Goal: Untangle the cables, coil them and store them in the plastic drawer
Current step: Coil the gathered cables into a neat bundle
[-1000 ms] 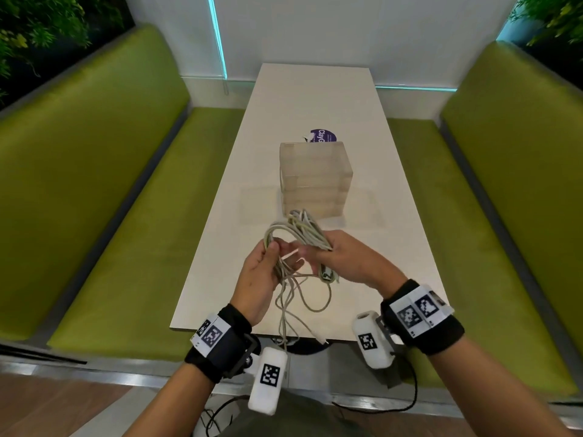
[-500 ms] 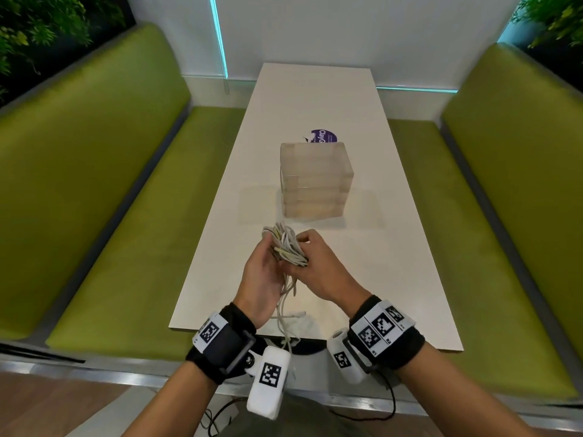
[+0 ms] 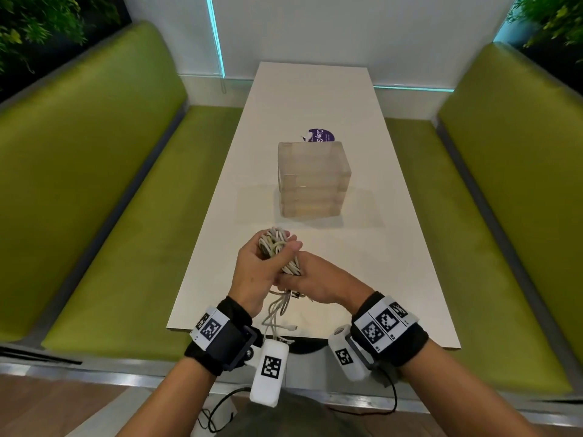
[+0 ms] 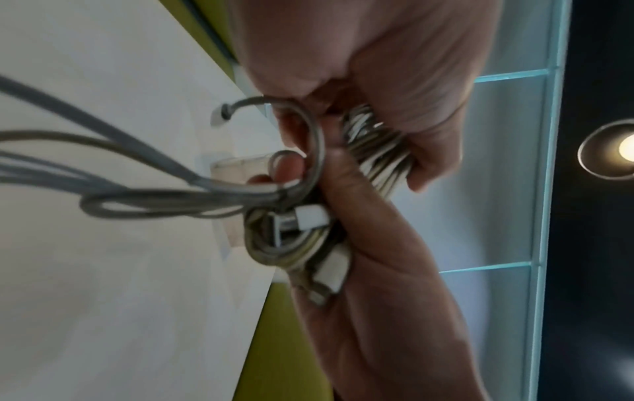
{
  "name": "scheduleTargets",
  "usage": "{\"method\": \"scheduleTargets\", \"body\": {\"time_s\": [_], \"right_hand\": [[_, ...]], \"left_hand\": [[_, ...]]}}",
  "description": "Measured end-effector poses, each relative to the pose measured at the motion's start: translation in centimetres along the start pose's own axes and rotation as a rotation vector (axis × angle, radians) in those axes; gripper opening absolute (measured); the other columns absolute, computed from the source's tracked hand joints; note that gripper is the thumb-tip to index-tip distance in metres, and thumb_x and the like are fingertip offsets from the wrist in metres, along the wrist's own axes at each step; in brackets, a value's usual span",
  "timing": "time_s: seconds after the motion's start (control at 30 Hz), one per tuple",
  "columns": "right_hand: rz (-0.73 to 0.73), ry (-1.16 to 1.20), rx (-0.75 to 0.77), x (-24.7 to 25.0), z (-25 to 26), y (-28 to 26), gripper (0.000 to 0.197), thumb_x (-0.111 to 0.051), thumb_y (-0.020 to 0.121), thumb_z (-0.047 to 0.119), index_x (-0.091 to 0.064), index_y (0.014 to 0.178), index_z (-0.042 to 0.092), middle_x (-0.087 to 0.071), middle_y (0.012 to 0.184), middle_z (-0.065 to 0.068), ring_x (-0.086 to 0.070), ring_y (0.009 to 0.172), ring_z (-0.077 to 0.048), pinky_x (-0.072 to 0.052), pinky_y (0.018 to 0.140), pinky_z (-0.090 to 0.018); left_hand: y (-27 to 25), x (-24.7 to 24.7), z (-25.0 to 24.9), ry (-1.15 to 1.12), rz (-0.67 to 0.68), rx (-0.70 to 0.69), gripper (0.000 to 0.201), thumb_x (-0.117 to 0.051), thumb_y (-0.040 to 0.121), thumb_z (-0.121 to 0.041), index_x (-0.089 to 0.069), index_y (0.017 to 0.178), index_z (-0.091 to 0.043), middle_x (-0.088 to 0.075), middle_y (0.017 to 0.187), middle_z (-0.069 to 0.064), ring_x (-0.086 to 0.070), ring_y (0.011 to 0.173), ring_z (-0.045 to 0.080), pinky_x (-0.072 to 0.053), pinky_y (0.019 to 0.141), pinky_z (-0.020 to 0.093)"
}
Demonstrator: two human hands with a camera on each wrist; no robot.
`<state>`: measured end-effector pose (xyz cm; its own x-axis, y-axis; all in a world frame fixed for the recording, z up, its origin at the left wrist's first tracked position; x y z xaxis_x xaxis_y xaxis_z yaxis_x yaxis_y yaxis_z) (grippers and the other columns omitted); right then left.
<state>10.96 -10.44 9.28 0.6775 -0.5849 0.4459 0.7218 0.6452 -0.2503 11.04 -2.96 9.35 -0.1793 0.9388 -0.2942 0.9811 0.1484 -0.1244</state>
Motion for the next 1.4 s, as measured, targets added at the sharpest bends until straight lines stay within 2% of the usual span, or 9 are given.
{"method": "scheduleTargets", "body": {"time_s": [0.13,0.33,0.4,0.5,0.67,0.93,1.03,1.2,1.4], "right_hand": [[-0.036,0.027,0.037,0.1,0.4,0.2,0.007,-0.053,0.092,0.017,-0.059,0.090,0.013,-0.063,0.079,-0.008,-0.057,0.072,-0.018,-0.048,0.067,-0.032],[-0.262,0.263,-0.002,3.6,-2.2,0.2,0.020,-0.061,0.089,0.029,-0.065,0.070,0.025,-0.065,0.064,0.008,-0.057,0.059,-0.008,-0.047,0.060,-0.026],[-0.386,0.336,-0.031,5.7,-3.2,-0.1,0.028,-0.060,0.092,0.027,-0.063,0.068,0.013,-0.062,0.061,0.002,-0.054,0.053,-0.009,-0.043,0.056,-0.023],[-0.493,0.397,-0.060,7.7,-4.3,-0.6,0.031,-0.058,0.094,0.025,-0.061,0.070,0.005,-0.060,0.057,0.002,-0.050,0.046,-0.005,-0.039,0.047,-0.015],[-0.684,0.578,-0.110,11.4,-6.5,-2.1,0.023,-0.059,0.093,0.021,-0.060,0.076,0.005,-0.058,0.055,0.001,-0.049,0.040,-0.004,-0.038,0.039,-0.015],[-0.851,0.633,0.027,15.5,-5.8,-3.7,0.025,-0.058,0.093,0.023,-0.060,0.083,0.000,-0.058,0.065,-0.006,-0.048,0.046,-0.008,-0.036,0.042,-0.018],[-0.830,0.647,0.057,15.3,-4.9,-3.5,0.025,-0.057,0.094,0.023,-0.060,0.084,0.000,-0.060,0.068,-0.008,-0.050,0.049,-0.010,-0.038,0.044,-0.021],[-0.760,0.563,0.065,13.8,-3.3,-2.8,0.024,-0.059,0.093,0.025,-0.062,0.078,0.006,-0.061,0.070,-0.008,-0.050,0.053,-0.013,-0.041,0.048,-0.023],[-0.823,0.546,-0.004,11.8,-3.2,-1.6,0.022,-0.061,0.091,0.026,-0.063,0.079,0.007,-0.061,0.065,-0.002,-0.053,0.056,-0.012,-0.044,0.055,-0.026]], "left_hand": [[-0.2,-0.2,0.0,0.030,0.004,0.003,0.010,-0.071,0.080,-0.009,-0.066,0.088,-0.013,-0.072,0.090,0.018,-0.068,0.091,0.026,-0.056,0.065,0.034],[0.0,-0.2,1.3,0.255,0.267,-0.027,0.091,-0.081,0.070,-0.023,-0.029,0.145,-0.027,-0.051,0.137,-0.006,-0.054,0.121,0.006,-0.048,0.094,0.026],[-0.3,0.6,1.6,0.440,0.247,-0.097,0.073,-0.079,0.074,-0.025,-0.043,0.138,-0.028,-0.060,0.123,-0.007,-0.059,0.109,0.000,-0.048,0.089,0.022],[-0.9,0.7,0.7,0.585,0.211,-0.250,0.020,-0.069,0.083,-0.011,-0.071,0.097,-0.024,-0.063,0.080,-0.001,-0.059,0.074,0.004,-0.043,0.072,0.019],[0.4,5.7,0.1,0.454,0.018,-0.186,0.017,-0.056,0.091,-0.002,-0.067,0.080,-0.008,-0.063,0.067,-0.005,-0.049,0.054,0.007,-0.041,0.057,0.015],[-0.1,4.6,4.8,0.762,0.385,0.078,0.010,-0.067,0.087,-0.016,-0.072,0.078,-0.019,-0.067,0.078,0.009,-0.054,0.068,0.006,-0.045,0.065,0.019],[-0.5,3.3,6.3,0.772,0.476,0.162,0.007,-0.069,0.085,-0.021,-0.075,0.086,-0.018,-0.073,0.089,0.003,-0.064,0.082,0.008,-0.051,0.081,0.024],[0.1,0.9,3.0,0.833,0.367,-0.067,0.040,-0.067,0.081,-0.043,-0.061,0.120,-0.035,-0.059,0.120,-0.018,-0.048,0.108,-0.017,-0.037,0.082,0.004],[-0.5,-4.2,-1.8,0.760,0.204,-0.455,0.035,-0.066,0.077,-0.052,-0.067,0.101,-0.027,-0.064,0.097,-0.010,-0.056,0.091,0.004,-0.044,0.084,0.021]]}}
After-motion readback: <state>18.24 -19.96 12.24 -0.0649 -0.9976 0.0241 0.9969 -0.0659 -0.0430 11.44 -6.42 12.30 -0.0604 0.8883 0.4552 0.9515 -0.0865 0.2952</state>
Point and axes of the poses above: each hand's wrist, its own y-axis towards the middle knuckle, its own x-axis out of the back of the hand, z = x × y, the point moved 10 cm from there along y, towards the middle knuckle
